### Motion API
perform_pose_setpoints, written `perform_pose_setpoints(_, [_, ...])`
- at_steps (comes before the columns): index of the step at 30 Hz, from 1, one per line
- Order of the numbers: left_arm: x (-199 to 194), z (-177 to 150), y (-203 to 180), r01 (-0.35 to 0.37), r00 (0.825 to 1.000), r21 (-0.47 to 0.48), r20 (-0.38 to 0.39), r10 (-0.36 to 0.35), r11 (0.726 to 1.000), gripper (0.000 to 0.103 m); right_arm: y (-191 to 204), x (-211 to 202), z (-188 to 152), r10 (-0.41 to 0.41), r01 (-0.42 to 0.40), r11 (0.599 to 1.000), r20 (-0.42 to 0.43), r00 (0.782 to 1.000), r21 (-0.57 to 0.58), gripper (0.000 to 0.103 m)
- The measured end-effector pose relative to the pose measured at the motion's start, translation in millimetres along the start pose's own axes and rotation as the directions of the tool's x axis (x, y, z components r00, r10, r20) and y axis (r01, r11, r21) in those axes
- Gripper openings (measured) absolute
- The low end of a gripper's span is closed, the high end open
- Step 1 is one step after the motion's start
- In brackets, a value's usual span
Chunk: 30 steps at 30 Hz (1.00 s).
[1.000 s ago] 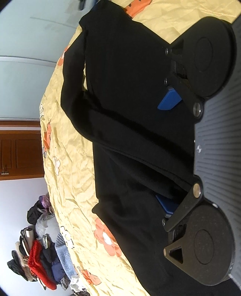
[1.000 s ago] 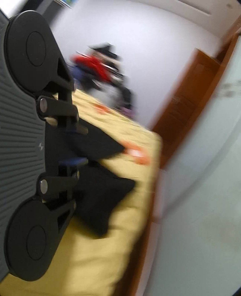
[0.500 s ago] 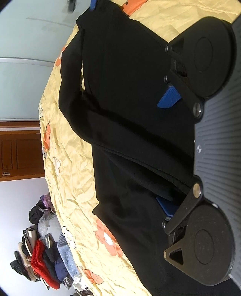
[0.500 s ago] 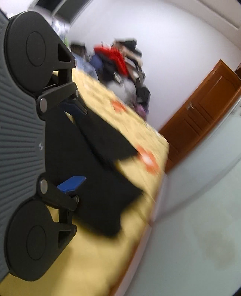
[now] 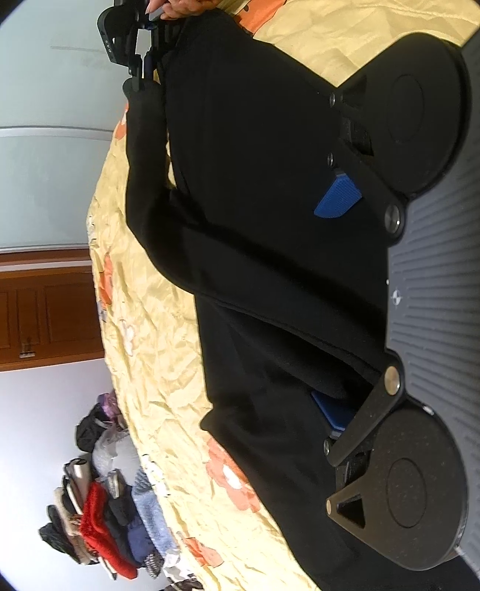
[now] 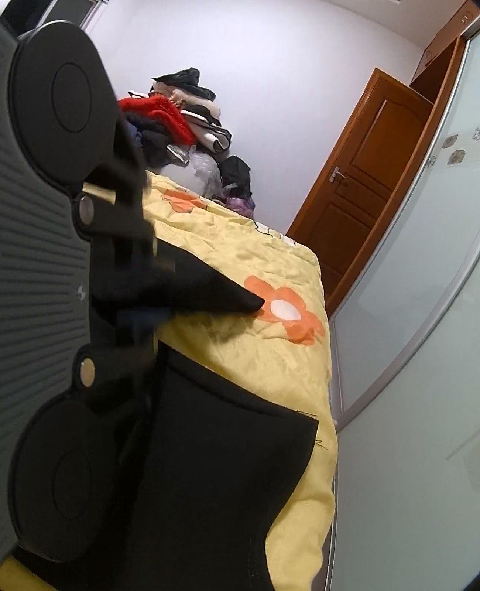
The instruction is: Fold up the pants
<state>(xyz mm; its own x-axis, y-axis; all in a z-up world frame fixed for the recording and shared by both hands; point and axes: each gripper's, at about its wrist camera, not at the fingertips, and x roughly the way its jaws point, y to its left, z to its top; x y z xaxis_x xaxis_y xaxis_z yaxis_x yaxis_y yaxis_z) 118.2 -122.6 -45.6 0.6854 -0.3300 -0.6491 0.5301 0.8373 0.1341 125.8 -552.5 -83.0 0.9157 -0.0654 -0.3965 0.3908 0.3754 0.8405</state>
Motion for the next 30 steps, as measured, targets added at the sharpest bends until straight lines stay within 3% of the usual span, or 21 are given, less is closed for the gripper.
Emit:
perform_pose_setpoints(3, [-1.0,0.4,-0.3,0.000,1.000,0.014,0.017,0.000,1.000,0.089,-3.7,-4.9,2.0,0.017,-0.016,1.000,0.036,0.999,-0.021,0.008])
perform_pose_setpoints(8, [-5.6,4.2,6.8,0.018,0.999,-0.018,0.043,-0.017,1.000,0.047,3.3,-32.5,13.0,0.038,-0.032,0.997,0.087,0.995,-0.071,0.008])
perform_pose_setpoints(9, [-5.8,5.1,8.5,0.022,0.999,-0.026,0.044,-0.021,0.999,0.046,6.7,-38.7,16.5,0.041,-0.033,0.995,0.093,0.995,-0.089,0.008])
perform_pose_setpoints(11, [-3.8,6.9,11.1,0.018,0.999,-0.038,0.038,-0.016,0.999,0.030,14.6,-46.0,24.4,0.049,-0.036,0.991,0.101,0.994,-0.127,0.008])
perform_pose_setpoints(14, [-5.8,9.1,17.1,0.013,0.999,-0.081,0.045,-0.009,0.997,0.014,23.4,-56.6,35.6,0.061,-0.043,0.988,0.118,0.991,-0.150,0.008])
perform_pose_setpoints(17, [-17.9,10.6,23.0,0.053,0.996,-0.115,0.075,-0.045,0.992,0.011,27.7,-75.7,45.9,0.058,-0.031,0.981,0.141,0.988,-0.191,0.008])
perform_pose_setpoints(21, [-37.3,2.4,12.7,0.103,0.989,-0.032,0.107,-0.099,0.994,0.011,4.3,-105.1,49.0,-0.037,0.070,0.975,0.157,0.987,-0.210,0.008])
perform_pose_setpoints(24, [-39.8,-6.8,0.5,0.141,0.986,0.012,0.084,-0.142,0.990,0.010,-25.4,-120.3,45.9,-0.126,0.153,0.973,0.154,0.980,-0.175,0.008])
perform_pose_setpoints(30, [-35.2,-12.2,-3.4,0.173,0.983,0.020,0.051,-0.174,0.985,0.007,-47.8,-123.2,35.3,-0.187,0.206,0.967,0.135,0.973,-0.147,0.008])
